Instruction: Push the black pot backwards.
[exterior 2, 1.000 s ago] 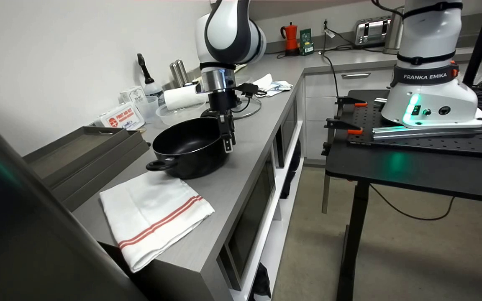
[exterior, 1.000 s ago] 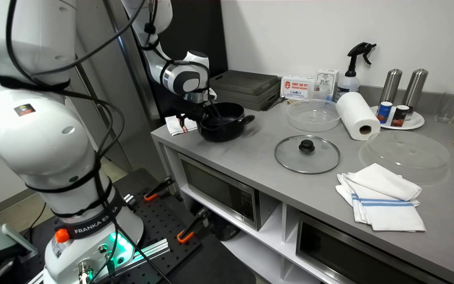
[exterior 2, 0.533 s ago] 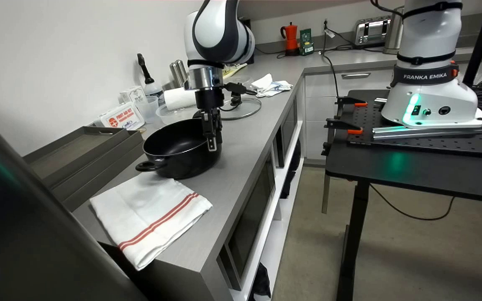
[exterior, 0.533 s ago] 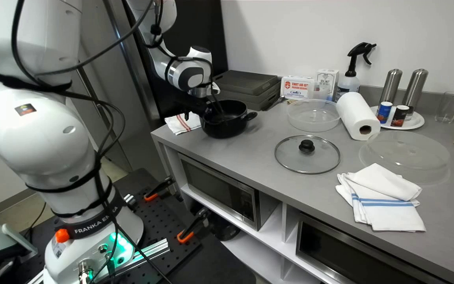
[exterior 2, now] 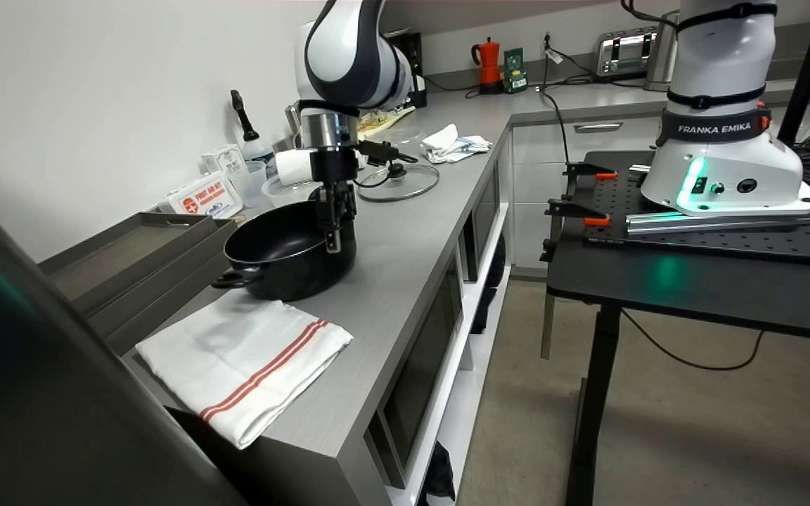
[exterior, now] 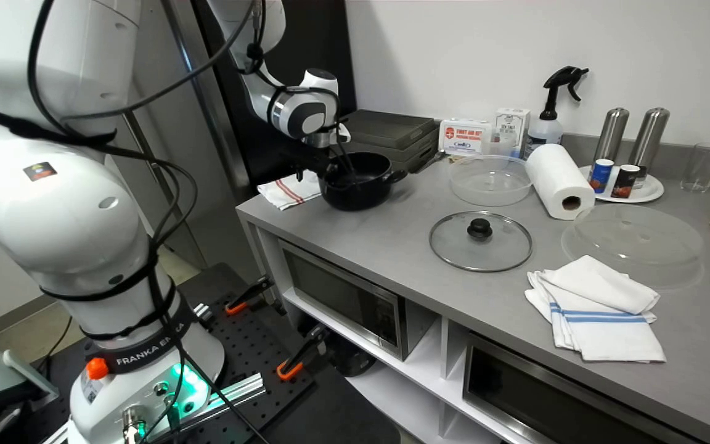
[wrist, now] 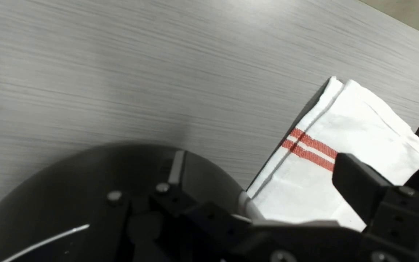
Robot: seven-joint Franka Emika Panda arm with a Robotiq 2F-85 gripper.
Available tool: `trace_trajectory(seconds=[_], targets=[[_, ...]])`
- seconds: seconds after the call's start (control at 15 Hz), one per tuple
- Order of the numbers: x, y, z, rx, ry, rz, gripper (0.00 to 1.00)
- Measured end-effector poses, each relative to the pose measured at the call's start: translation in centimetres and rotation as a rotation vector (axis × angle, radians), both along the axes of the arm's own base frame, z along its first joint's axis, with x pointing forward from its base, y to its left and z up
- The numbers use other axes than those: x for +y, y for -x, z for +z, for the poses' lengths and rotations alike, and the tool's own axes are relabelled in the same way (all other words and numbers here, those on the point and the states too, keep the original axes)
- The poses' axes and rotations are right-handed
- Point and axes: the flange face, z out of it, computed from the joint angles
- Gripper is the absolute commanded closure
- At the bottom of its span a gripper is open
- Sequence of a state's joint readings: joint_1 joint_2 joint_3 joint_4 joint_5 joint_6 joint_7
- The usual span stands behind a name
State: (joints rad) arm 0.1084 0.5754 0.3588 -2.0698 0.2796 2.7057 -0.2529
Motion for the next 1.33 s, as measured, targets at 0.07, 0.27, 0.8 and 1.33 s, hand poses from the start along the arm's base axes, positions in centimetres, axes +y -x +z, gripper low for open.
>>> trace_trajectory(seconds=[0.07, 0.27, 0.8, 1.33], targets=[[0.1, -0.4, 0.0, -0.003, -0.003, -0.005, 0.00], [0.2, -1.5, 0.1, -0.010, -0.014, -0.023, 0.00], [0.4, -4.5, 0.5, -0.021, -0.036, -0.070, 0.00], [0.9, -6.3, 0.3, -0.028, -0.048, -0.088, 0.00]])
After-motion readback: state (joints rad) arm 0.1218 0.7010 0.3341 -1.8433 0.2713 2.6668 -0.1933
